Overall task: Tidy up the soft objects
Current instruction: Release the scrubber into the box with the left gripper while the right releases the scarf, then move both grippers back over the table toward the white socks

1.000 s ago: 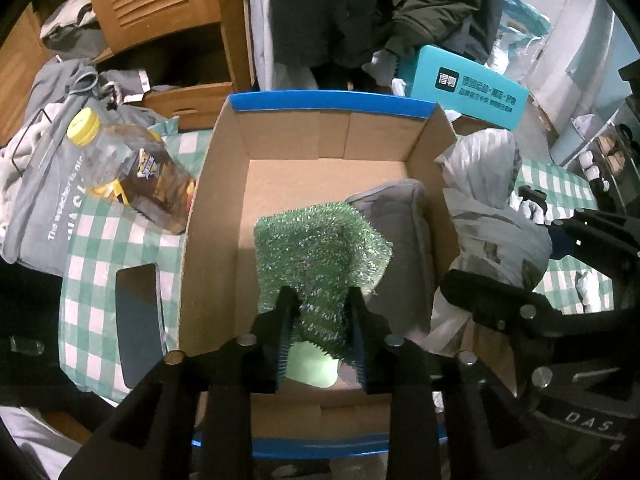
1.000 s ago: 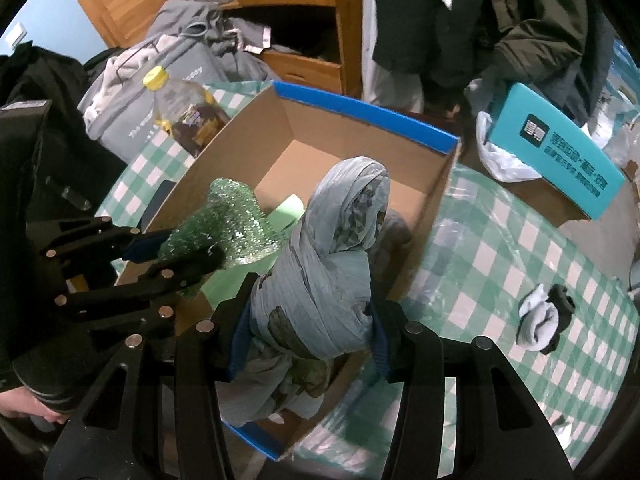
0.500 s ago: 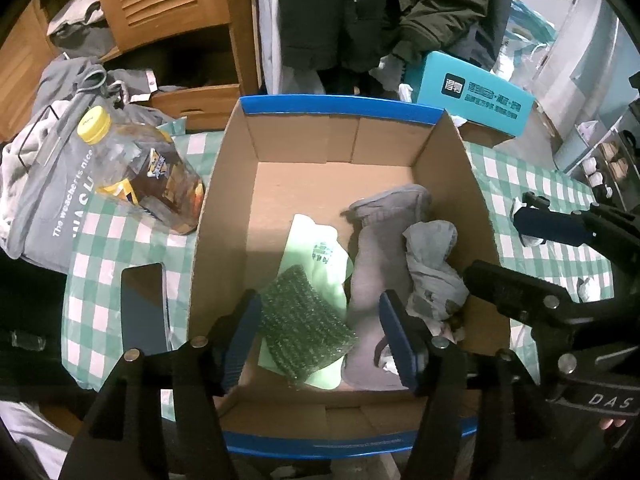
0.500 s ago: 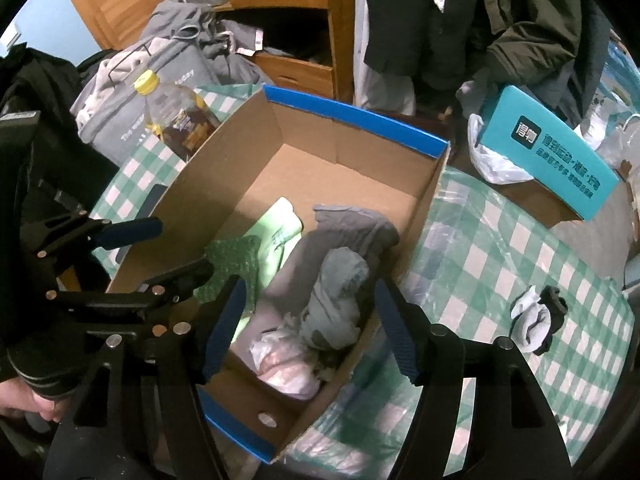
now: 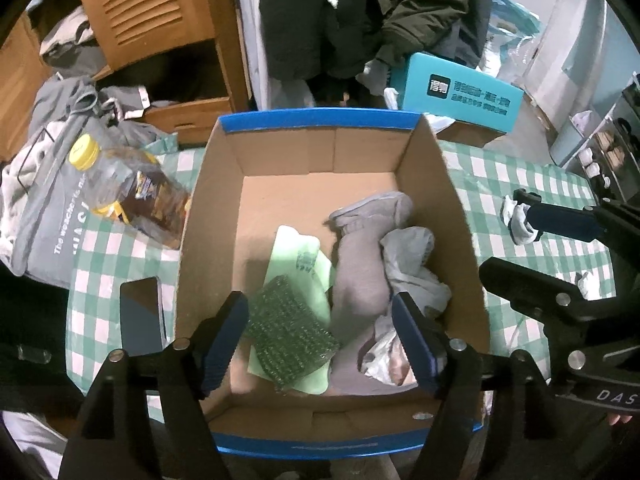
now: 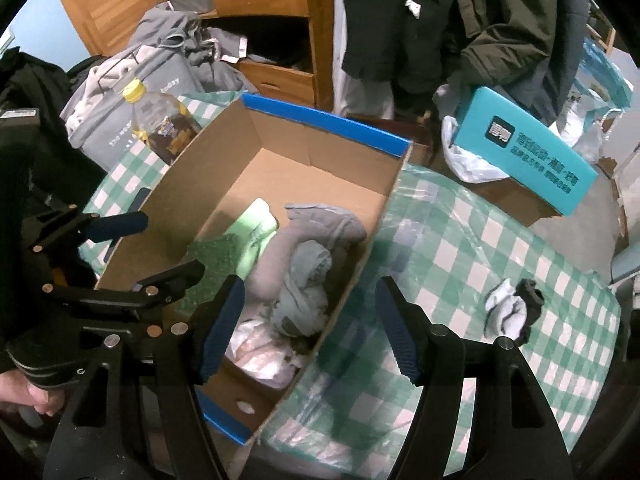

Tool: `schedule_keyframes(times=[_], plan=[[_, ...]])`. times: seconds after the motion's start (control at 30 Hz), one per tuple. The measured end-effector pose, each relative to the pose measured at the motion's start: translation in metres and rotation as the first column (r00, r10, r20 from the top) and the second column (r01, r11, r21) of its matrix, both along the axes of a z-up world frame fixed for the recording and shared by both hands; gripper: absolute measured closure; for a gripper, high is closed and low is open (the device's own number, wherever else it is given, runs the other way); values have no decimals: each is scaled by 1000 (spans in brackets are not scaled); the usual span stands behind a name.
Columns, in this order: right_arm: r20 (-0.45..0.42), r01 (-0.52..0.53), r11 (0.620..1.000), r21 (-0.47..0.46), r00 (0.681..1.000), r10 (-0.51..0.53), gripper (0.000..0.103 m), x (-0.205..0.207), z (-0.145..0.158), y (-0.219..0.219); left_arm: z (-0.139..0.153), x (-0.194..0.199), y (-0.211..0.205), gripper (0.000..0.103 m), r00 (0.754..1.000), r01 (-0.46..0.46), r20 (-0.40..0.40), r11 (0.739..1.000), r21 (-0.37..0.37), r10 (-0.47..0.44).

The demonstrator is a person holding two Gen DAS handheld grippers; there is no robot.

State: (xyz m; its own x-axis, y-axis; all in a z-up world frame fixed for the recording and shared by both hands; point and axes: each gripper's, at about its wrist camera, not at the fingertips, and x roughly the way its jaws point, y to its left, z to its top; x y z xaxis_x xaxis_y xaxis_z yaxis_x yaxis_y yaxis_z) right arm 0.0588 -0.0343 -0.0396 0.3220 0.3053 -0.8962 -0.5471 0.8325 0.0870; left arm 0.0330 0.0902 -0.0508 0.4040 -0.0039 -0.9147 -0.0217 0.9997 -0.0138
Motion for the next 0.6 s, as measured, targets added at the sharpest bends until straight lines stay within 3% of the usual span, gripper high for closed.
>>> schedule_keyframes(times=[0.6], plan=[[18,137,990,-22,991,-136,35,-3,-1,-85,5,6,-72,23,991,134,-5,990,29,-134]])
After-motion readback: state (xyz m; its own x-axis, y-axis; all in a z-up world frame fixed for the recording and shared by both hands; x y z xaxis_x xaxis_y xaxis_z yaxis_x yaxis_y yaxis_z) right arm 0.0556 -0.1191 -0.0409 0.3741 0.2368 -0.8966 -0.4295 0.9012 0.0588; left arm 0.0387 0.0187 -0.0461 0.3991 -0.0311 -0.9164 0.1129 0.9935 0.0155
